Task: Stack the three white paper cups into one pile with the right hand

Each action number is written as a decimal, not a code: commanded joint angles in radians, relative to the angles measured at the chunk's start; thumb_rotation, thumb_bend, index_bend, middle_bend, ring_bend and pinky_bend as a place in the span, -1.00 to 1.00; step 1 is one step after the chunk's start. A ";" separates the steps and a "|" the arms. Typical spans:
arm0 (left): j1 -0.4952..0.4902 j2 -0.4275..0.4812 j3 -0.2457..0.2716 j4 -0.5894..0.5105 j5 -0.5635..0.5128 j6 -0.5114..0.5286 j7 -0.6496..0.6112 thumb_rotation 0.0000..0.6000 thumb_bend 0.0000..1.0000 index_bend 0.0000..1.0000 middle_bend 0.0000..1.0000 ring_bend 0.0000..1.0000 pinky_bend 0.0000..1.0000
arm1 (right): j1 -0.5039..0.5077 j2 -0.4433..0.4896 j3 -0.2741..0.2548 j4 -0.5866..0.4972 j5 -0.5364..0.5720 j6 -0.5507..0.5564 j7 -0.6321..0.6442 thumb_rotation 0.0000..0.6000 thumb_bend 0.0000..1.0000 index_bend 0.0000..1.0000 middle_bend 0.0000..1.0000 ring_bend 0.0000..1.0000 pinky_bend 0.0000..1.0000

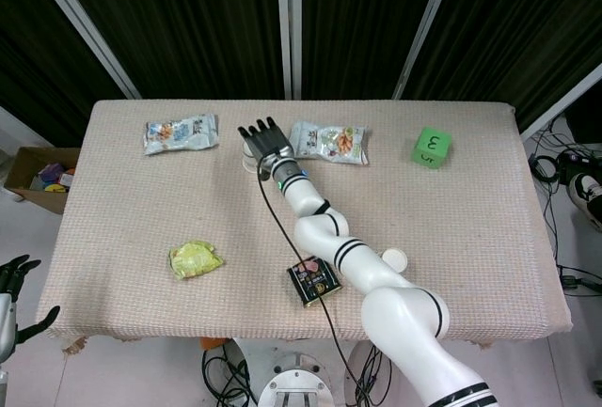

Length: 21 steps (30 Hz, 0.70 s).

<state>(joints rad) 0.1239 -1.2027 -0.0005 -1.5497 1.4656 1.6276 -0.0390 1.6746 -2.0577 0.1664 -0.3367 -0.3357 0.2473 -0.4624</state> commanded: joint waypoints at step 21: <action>0.003 -0.003 -0.008 0.007 0.001 -0.005 -0.016 1.00 -0.62 -0.56 -0.70 -0.74 -0.71 | -0.038 -0.032 0.098 0.041 -0.184 0.036 0.049 1.00 -0.65 -0.43 -0.34 -0.91 -1.00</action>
<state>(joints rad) 0.1265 -1.2057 -0.0085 -1.5432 1.4667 1.6230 -0.0550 1.6376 -2.0854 0.2607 -0.2992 -0.5161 0.2804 -0.4138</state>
